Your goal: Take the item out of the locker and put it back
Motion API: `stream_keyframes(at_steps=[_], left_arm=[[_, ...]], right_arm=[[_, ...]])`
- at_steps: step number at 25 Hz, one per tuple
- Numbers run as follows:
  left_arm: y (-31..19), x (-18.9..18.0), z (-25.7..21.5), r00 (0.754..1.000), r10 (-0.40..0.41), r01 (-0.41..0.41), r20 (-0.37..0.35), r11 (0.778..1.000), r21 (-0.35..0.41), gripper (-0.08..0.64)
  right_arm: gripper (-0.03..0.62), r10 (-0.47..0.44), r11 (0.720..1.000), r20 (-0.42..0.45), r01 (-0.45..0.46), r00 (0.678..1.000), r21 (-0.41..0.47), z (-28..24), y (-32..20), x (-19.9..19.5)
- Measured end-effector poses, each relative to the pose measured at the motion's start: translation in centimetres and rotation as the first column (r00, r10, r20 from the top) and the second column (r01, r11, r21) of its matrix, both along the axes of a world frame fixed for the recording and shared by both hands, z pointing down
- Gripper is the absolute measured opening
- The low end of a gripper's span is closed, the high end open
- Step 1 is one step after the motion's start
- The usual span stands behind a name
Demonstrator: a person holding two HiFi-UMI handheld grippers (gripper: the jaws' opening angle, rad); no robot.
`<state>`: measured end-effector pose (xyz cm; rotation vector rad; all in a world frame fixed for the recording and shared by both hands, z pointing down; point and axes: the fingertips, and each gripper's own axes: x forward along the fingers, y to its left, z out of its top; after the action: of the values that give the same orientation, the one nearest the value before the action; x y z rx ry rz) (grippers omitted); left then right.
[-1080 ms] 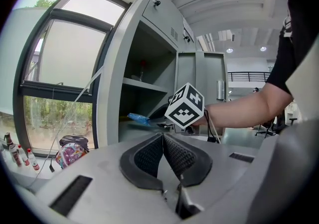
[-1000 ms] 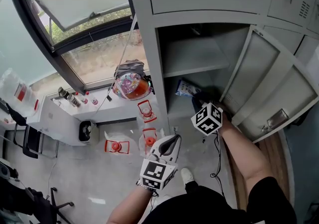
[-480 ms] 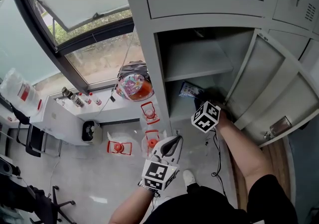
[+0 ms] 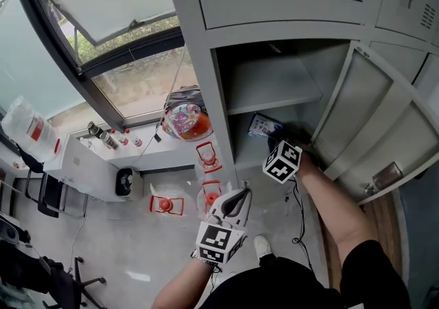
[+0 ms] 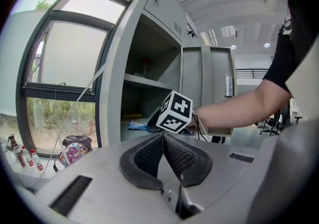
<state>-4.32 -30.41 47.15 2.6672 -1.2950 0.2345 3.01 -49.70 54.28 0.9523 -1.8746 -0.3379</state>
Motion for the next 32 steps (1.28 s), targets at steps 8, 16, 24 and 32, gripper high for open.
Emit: stream_keyframes(at_steps=[8,16,24,32], left_arm=[[-0.2,-0.4,0.1,1.000,-0.004,0.004,0.001,1.000,-0.001,0.015],[0.1,-0.8,0.1,1.000,-0.004,0.004,-0.001,1.000,-0.005,0.015],[0.8,-1.2,-0.1,1.000,-0.003,0.003,0.002,1.000,0.002,0.015],[2.1,-1.5,-0.5,1.000,0.003,-0.003,0.005,1.000,0.009,0.015]], right_arm=[[0.095,-0.014,1.000,0.008,0.014,1.000,-0.027,0.5,0.2,-0.2],[0.115,-0.012,0.999,0.018,0.013,1.000,-0.037,0.4,0.2,-0.2],[0.170,-0.005,1.000,0.023,0.005,1.000,-0.024,0.0,0.5,-0.4],[0.193,-0.001,1.000,0.044,0.001,0.999,-0.005,-1.0,2.0,-0.6]])
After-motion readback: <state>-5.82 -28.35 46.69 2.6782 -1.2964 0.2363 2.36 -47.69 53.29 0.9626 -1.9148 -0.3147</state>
